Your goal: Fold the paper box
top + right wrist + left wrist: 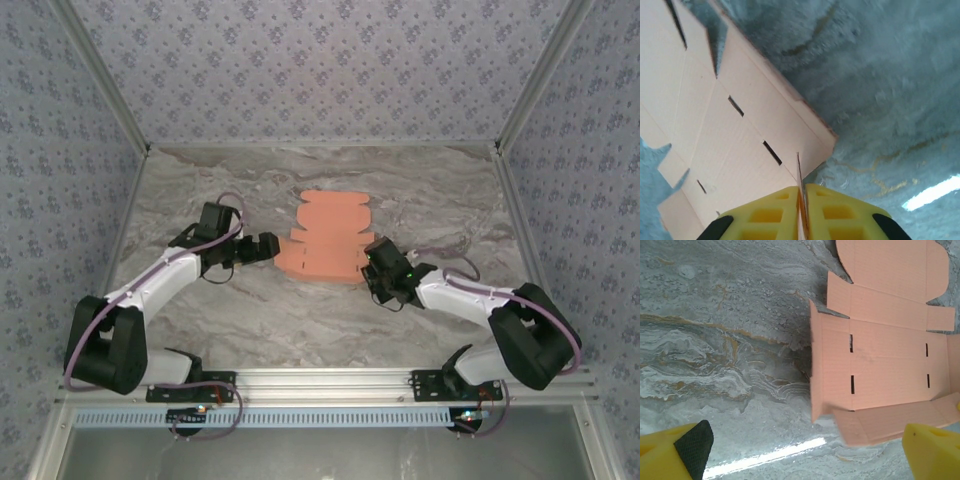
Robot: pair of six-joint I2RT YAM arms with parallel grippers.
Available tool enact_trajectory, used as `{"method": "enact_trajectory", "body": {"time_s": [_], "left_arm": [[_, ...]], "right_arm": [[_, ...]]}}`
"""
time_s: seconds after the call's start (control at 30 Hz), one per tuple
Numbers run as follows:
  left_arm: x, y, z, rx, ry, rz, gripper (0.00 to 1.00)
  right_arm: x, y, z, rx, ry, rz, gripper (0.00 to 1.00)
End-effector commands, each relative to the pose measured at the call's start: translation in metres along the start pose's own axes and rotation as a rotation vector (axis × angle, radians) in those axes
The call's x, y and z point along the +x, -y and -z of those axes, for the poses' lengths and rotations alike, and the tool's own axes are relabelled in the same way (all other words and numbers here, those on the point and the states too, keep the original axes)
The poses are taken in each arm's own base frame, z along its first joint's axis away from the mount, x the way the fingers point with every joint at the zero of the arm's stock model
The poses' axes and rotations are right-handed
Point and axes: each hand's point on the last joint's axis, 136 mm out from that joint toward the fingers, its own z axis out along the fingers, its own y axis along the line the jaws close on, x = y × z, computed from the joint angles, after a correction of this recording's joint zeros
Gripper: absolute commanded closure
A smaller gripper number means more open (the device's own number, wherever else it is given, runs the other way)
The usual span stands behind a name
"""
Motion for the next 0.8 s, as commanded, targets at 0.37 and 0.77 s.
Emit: {"method": "enact_trajectory", "body": {"time_s": [0.37, 0.77], "left_arm": [[-0.052, 0.039, 0.076, 0.01, 0.205, -0.179, 0.01], [-0.037, 0.026, 0.043, 0.025, 0.154, -0.108, 0.01]], "right_arm": [[0.009, -0.08, 0.032, -0.274, -0.424, 1.081, 0.94], [-0.052, -0.08, 0.008, -0.179, -0.257, 0.856, 0.54]]}}
